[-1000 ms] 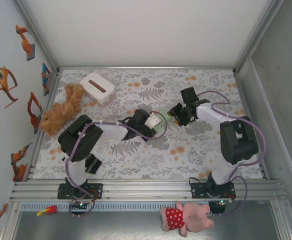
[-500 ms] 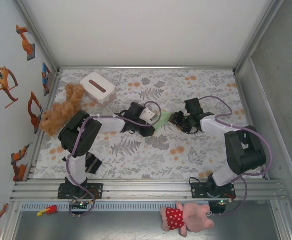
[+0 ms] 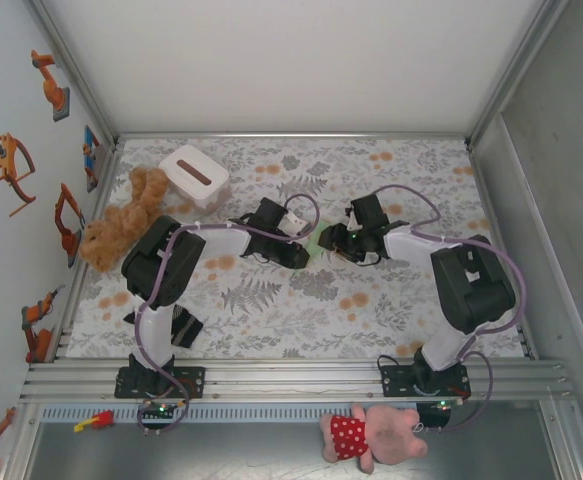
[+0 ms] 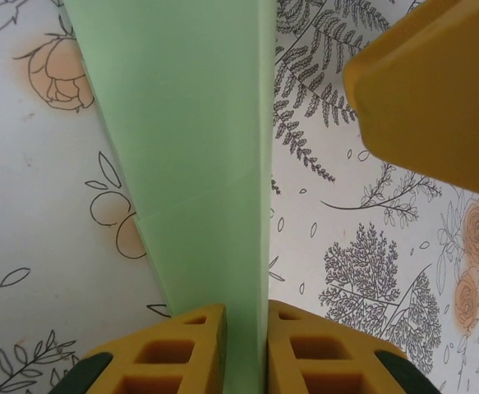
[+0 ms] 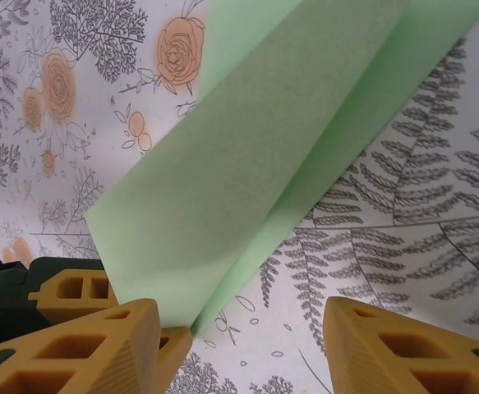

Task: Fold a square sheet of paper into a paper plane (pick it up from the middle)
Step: Fold the wing for the fifth time at the center of the table.

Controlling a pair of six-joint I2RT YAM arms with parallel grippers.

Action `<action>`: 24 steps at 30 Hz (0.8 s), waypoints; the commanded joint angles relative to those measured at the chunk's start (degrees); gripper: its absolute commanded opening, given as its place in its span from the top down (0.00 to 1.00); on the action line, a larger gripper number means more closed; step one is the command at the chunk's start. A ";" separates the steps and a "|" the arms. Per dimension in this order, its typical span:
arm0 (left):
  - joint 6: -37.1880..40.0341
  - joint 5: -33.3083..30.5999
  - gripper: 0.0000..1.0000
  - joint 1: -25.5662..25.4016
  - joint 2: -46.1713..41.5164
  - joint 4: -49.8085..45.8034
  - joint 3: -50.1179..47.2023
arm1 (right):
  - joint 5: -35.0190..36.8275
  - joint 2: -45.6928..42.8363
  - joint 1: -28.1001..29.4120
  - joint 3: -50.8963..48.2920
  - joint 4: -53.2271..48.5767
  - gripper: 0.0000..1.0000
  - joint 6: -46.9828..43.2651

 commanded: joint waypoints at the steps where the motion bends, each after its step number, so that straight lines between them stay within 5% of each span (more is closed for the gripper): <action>1: -1.35 0.37 0.82 0.40 2.57 -6.54 0.54 | -0.91 2.05 0.47 2.95 -0.56 0.44 -2.62; 24: -4.01 2.26 0.74 1.28 0.17 -8.60 2.74 | 7.52 10.01 0.67 8.83 -12.33 0.44 -2.90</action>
